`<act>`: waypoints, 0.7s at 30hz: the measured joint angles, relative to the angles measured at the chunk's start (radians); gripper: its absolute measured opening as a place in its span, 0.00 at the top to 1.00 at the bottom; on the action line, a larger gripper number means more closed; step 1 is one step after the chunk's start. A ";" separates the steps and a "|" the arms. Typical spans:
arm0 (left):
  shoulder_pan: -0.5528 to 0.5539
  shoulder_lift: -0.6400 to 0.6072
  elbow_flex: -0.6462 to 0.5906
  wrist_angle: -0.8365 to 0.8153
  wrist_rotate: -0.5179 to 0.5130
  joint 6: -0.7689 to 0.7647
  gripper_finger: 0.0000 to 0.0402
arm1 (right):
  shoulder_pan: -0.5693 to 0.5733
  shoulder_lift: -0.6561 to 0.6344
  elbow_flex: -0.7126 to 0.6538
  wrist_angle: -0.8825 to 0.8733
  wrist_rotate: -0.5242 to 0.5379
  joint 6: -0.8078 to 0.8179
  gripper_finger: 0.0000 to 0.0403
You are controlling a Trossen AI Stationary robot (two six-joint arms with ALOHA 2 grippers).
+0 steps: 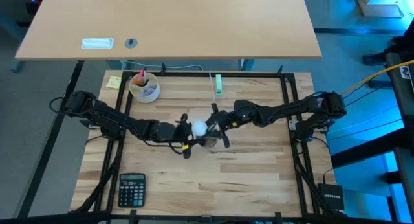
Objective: Screw lightbulb
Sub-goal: Remove the lightbulb from the lamp socket
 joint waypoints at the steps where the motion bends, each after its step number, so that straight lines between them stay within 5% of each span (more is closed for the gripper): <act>1: -0.001 0.000 0.000 0.013 0.019 0.004 0.64 | 0.000 0.000 0.000 0.013 -0.036 0.009 0.61; 8: -0.001 -0.001 0.000 0.063 0.129 0.019 0.66 | 0.002 0.000 0.000 0.044 -0.212 0.021 0.61; 21: 0.010 -0.003 0.001 0.066 0.100 0.020 0.83 | 0.004 0.002 -0.001 -0.013 -0.014 0.013 0.33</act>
